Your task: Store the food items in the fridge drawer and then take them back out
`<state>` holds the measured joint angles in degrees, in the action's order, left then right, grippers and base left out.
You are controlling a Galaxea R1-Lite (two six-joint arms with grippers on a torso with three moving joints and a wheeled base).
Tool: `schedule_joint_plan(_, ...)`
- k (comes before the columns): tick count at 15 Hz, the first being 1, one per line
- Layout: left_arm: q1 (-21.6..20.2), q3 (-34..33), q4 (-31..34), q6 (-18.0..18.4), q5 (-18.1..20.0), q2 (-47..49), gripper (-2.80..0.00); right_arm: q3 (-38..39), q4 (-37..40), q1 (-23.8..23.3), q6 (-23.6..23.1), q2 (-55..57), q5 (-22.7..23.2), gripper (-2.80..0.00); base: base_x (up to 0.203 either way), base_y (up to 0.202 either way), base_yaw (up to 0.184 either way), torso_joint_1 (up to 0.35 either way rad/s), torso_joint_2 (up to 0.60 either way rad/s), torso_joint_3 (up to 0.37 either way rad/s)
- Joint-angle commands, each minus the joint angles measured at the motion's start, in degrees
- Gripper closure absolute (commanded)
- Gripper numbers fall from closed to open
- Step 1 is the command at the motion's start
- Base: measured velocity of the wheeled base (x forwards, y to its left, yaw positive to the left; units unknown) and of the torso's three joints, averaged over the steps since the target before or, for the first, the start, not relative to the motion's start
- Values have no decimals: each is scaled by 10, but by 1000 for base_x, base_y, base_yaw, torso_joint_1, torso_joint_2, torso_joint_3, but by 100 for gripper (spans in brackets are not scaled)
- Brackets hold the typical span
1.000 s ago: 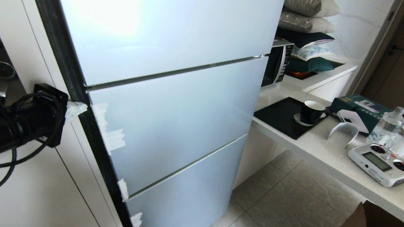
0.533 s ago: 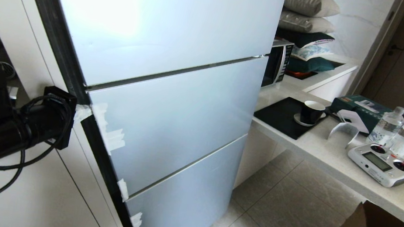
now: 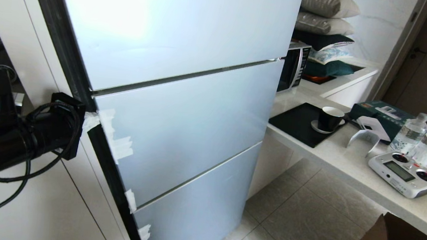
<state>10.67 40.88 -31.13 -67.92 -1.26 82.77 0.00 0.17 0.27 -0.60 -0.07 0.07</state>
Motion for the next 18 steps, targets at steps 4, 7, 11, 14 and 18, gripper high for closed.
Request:
schedule_joint_plan(4,31,-5,-2,-3,-14,-12,0,0,0,0,0,1,0,0,0,0,0,0,0,0)
schedule_joint_plan(7,50,-6,0,-2,-37,-15,0,0,0,0,0,1,0,0,0,0,0,0,0,0)
schedule_joint_plan(11,53,-25,2,-2,-39,-26,0,0,0,0,0,1,0,0,0,0,0,0,0,0)
schedule_joint_plan(14,59,-45,7,1,-39,-39,0,0,0,0,0,1,0,0,0,0,0,0,0,0)
schedule_joint_plan(18,97,-55,9,3,-39,-55,0,0,0,0,0,1,0,0,0,0,0,0,0,0)
